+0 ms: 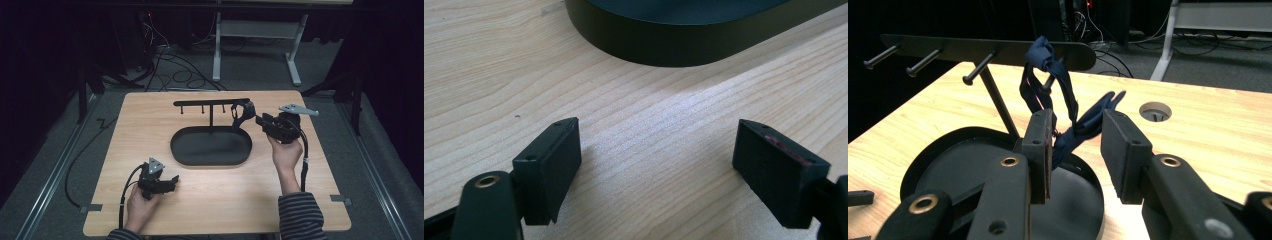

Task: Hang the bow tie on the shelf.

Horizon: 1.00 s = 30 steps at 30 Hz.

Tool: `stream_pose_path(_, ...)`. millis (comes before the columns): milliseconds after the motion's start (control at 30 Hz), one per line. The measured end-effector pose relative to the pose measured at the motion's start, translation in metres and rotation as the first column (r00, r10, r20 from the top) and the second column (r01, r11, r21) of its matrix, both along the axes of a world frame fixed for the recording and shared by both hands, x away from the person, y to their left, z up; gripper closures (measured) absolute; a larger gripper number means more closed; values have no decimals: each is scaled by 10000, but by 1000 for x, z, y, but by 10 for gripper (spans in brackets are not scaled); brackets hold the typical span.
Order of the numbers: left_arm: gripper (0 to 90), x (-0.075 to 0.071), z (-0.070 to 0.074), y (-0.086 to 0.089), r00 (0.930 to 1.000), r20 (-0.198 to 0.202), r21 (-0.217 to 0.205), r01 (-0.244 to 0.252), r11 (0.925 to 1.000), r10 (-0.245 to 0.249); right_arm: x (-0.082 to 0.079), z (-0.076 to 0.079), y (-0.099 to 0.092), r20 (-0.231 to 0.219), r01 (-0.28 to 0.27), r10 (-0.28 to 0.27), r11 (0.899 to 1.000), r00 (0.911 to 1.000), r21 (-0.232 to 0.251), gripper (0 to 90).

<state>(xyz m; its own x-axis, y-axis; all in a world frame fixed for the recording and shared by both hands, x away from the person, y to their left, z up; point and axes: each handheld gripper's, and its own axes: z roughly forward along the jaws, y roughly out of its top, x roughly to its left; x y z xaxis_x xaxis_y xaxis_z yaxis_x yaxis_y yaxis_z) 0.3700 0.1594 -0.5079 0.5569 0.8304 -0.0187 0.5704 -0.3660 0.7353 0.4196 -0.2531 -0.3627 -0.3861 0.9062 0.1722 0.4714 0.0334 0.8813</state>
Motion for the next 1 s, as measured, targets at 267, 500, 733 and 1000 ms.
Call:
stream_pose_path(267, 199, 0, 0, 0, 10000, 1, -2, -1, 10000, 1, -5, -5, -4, -95, 38, -37, 9999, 9999, 101, 657)
stream_pose_path(500, 200, 0, 0, 0, 10000, 0, 2, 1, 10000, -1, -10, -9, -9, -156, 100, -97, 9997, 9998, 205, 646)
stream_pose_path(733, 200, 0, 0, 0, 10000, 0, -1, -1, 10000, 1, -14, -11, -14, -160, 122, -118, 9995, 9998, 276, 641)
stream_pose_path(1000, 199, 0, 0, 0, 10000, 1, -1, 0, 10000, 0, -19, -17, -20, -282, 181, -171, 9992, 9995, 364, 634)
